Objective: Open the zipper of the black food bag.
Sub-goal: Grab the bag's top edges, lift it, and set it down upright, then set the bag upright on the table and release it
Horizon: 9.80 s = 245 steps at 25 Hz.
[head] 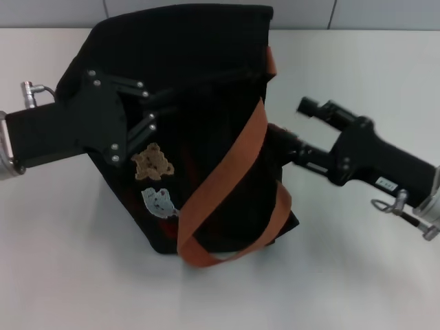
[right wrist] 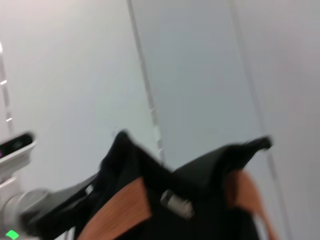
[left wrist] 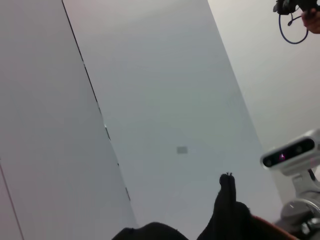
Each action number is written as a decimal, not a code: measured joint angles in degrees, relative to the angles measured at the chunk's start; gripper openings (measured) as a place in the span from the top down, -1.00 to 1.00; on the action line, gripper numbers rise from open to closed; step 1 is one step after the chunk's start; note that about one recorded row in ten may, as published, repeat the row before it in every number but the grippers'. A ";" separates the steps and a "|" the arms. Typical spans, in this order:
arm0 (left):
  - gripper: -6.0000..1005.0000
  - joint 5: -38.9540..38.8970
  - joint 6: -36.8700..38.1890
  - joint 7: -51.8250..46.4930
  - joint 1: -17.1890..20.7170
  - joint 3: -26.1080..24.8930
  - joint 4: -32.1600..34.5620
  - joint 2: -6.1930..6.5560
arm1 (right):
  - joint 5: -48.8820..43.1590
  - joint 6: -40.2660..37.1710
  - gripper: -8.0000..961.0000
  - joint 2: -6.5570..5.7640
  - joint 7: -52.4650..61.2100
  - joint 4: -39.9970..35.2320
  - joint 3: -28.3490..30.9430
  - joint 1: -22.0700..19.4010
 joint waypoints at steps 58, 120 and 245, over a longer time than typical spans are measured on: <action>0.84 -0.10 -5.66 1.15 -3.27 4.38 -5.76 -0.31 | -1.00 4.61 -0.60 0.33 -49.14 20.64 12.33 -2.88; 0.85 -0.26 -6.65 3.25 -4.00 4.38 -8.75 -0.34 | -4.09 5.05 0.50 0.33 -68.54 27.23 16.80 -4.77; 0.72 -13.61 -14.94 8.24 2.79 -15.52 -22.53 -0.13 | -3.53 11.82 0.59 0.06 -44.54 17.31 36.86 -7.34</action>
